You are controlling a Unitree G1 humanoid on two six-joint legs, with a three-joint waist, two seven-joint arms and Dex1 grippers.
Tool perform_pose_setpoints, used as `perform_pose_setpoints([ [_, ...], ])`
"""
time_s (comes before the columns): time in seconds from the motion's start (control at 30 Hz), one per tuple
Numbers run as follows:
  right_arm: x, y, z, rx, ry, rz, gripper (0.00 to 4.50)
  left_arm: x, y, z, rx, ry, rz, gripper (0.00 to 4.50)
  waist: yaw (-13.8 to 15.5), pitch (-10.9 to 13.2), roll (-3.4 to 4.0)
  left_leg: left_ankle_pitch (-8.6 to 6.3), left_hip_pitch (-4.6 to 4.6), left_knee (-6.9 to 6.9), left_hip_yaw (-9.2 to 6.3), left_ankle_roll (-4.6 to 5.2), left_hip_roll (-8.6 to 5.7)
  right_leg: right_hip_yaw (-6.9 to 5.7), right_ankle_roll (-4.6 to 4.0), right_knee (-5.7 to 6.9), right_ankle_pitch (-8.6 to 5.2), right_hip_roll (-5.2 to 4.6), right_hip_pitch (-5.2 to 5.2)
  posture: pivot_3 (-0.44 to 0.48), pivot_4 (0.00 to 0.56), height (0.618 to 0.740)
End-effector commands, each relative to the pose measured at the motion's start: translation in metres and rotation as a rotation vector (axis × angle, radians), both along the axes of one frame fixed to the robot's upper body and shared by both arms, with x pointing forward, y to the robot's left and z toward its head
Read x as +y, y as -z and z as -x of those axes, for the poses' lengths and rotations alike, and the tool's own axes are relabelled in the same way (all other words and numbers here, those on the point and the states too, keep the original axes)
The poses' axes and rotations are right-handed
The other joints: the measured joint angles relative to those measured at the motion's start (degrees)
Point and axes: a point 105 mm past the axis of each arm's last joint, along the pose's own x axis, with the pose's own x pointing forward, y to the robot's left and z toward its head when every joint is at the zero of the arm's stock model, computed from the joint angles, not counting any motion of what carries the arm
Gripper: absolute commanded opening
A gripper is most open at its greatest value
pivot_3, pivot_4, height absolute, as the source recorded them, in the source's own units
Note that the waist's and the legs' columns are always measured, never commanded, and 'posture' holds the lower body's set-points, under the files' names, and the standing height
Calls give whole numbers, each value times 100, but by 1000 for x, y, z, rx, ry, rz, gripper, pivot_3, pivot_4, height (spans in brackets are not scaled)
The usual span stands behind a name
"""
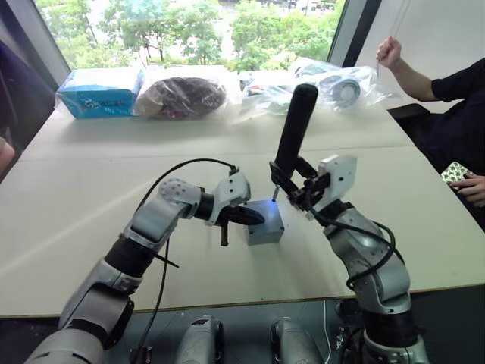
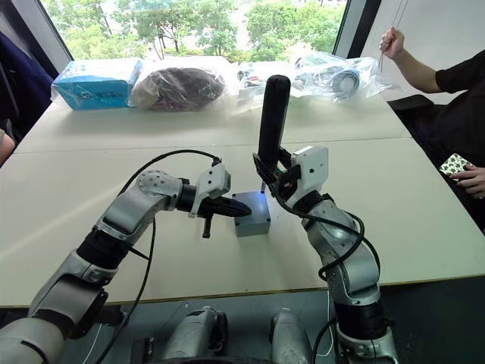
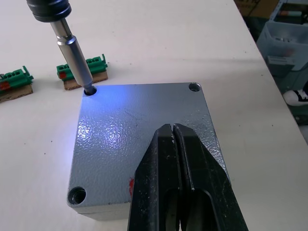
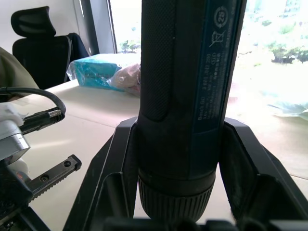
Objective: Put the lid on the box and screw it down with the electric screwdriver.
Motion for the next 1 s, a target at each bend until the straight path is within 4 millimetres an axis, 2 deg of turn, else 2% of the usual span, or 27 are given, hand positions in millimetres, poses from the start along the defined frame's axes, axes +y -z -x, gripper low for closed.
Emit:
perform_pose_setpoints([
  [0.03, -30, -81, 9, -158, 47, -86, 1776, 5, 13, 1, 43, -33, -15, 0, 13, 11, 10, 0, -1, 0, 0, 0, 0, 0, 0, 0, 0, -1, 0, 0, 150, 740],
  [0.1, -51, -101, 4, -99, 100, -132, 1776, 3, 3, -3, 35, -70, 62, 0, 31, 16, 18, 0, -7, 0, 2, 0, -1, 1, -1, -1, 1, -7, -6, 0, 150, 740],
  [0.13, -57, -104, 3, -71, 115, -145, 1776, 2, -1, -6, 30, -86, 91, 0, 43, 20, 24, 0, -7, -1, 0, 0, 1, 0, -1, -1, 1, -10, -5, 0, 150, 740],
  [0.17, -66, -95, -3, 79, 93, -124, 1776, 2, -12, -16, 9, -150, 153, 0, 68, 20, 23, 0, -9, -7, 0, 0, 0, 0, -1, -1, 1, -17, -10, 0, 150, 740],
  [0.27, -102, -67, -1, 454, 73, -5, 1776, 10, -49, -13, 80, -118, 294, 0, 104, 33, 17, 0, -14, -13, 1, 0, 2, -4, -1, -2, 2, -19, -14, 0, 150, 740],
  [0.3, -109, -61, 1, 511, 76, 15, 1776, 11, -54, -9, 100, -98, 309, 0, 114, 39, 10, 0, -15, -13, -1, 1, 4, -6, -4, -3, 3, -18, -14, 0, 150, 740],
  [0.37, -137, -30, 1, 723, 143, 45, 1776, 17, -58, 0, 79, -55, 251, 0, 110, 42, 10, 0, -37, -14, -6, 1, 4, -15, -9, -11, 2, -23, -26, 0, 150, 740],
  [0.43, -157, -9, 3, 866, 194, 50, 1776, 20, -59, 9, 60, -16, 202, 0, 89, 43, 22, 0, -71, -13, 7, 2, -4, -11, -9, -12, 3, -26, -62, 0, 150, 740],
  [0.5, -161, 0, 6, 937, 187, 57, 1776, 21, -58, 13, 60, -4, 180, 0, 60, 62, 50, -1, -97, -13, 32, 9, -16, 8, -6, -8, 5, -21, -99, 0, 150, 740],
  [0.63, -167, 34, 4, 1125, 200, 52, 1776, 22, -45, 23, 45, 18, 111, 0, -40, 73, 55, -4, -97, -7, 46, 17, -12, 17, 21, -9, 18, -3, -102, 0, 150, 740],
  [0.9, -163, 51, -8, 1233, 219, 48, 1776, 23, -35, 25, 51, -29, 88, 0, -15, 88, 55, -1, -94, -1, 37, 13, 1, 13, 21, -1, 18, 17, -102, 0, 150, 740],
  [0.97, -165, 55, -8, 1247, 243, 75, 2777, 24, -35, 24, 52, -38, 88, 0, 2, 89, 53, -1, -98, -1, 35, 13, -1, 13, 24, 0, 20, 17, -102, 0, 150, 740],
  [1.0, -166, 57, -8, 1253, 247, 84, 2957, 24, -35, 24, 51, -43, 88, 0, 1, 90, 51, -1, -99, -1, 34, 13, -2, 13, 32, -1, 24, 16, -101, 0, 150, 740],
])
